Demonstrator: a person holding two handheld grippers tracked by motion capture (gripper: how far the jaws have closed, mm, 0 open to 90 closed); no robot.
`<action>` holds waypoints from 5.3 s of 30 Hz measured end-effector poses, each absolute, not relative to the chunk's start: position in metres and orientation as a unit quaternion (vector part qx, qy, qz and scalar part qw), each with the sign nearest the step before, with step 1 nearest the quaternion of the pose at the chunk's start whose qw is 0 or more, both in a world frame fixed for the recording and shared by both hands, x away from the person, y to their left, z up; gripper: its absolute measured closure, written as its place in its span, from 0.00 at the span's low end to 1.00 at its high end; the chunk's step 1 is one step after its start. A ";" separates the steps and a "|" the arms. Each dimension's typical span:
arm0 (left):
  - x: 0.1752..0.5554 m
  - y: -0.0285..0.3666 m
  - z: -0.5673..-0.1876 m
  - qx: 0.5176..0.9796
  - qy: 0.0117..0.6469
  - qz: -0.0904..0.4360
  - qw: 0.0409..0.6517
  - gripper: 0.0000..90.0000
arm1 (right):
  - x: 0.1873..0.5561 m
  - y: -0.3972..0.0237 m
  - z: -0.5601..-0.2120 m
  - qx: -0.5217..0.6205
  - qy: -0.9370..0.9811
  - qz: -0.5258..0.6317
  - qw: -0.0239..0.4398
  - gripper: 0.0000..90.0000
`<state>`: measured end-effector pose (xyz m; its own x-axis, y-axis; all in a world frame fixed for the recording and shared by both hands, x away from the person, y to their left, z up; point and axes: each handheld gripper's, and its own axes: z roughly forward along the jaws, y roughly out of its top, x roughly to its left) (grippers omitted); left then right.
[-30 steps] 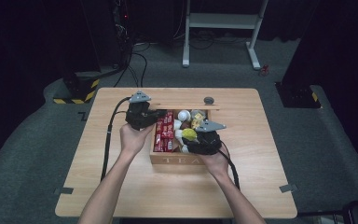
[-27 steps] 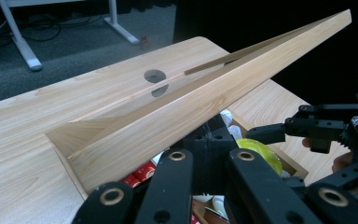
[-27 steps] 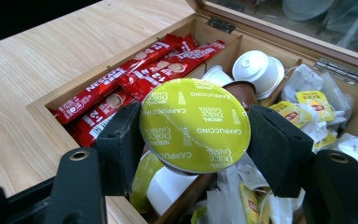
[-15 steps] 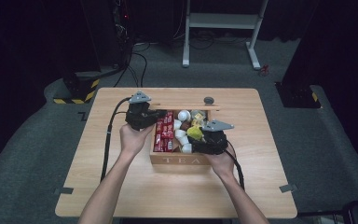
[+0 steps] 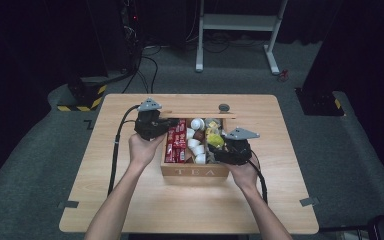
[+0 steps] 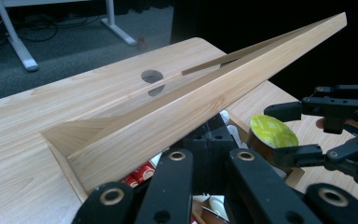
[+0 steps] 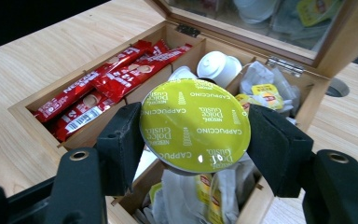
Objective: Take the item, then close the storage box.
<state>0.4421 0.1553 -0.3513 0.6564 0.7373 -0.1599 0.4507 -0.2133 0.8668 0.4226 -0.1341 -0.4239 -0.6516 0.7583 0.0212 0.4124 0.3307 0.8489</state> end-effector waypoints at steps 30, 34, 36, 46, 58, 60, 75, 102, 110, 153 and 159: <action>0.440 0.155 -0.353 0.770 0.383 0.142 0.491 1.00 | 0.423 -0.179 -0.415 0.406 0.767 0.446 0.220 0.42; 0.440 0.155 -0.353 0.770 0.383 0.142 0.491 1.00 | 0.423 -0.184 -0.416 0.412 0.764 0.445 0.222 0.42; 0.440 0.155 -0.353 0.769 0.383 0.140 0.492 1.00 | 0.423 -0.187 -0.416 0.415 0.763 0.442 0.223 0.42; 0.440 0.154 -0.353 0.771 0.385 0.136 0.489 1.00 | 0.424 -0.202 -0.415 0.429 0.756 0.438 0.230 0.42; 0.439 0.154 -0.353 0.772 0.384 0.134 0.488 1.00 | 0.424 -0.219 -0.425 0.454 0.747 0.426 0.232 0.42; 0.440 0.154 -0.353 0.772 0.384 0.134 0.488 1.00 | 0.425 -0.223 -0.427 0.458 0.746 0.423 0.231 0.42; 0.439 0.154 -0.354 0.770 0.385 0.130 0.491 1.00 | 0.428 -0.242 -0.439 0.479 0.740 0.410 0.235 0.42; 0.434 0.154 -0.359 0.773 0.383 0.127 0.490 1.00 | 0.441 -0.254 -0.483 0.520 0.742 0.356 0.228 0.42; 0.434 0.154 -0.360 0.773 0.383 0.128 0.490 1.00 | 0.444 -0.254 -0.489 0.520 0.749 0.345 0.223 0.42; 0.428 0.153 -0.367 0.771 0.373 0.117 0.503 0.96 | 0.396 -0.280 -0.508 0.516 0.748 0.361 0.211 0.41; 0.427 0.152 -0.368 0.771 0.372 0.117 0.504 0.96 | 0.393 -0.284 -0.512 0.521 0.746 0.356 0.213 0.42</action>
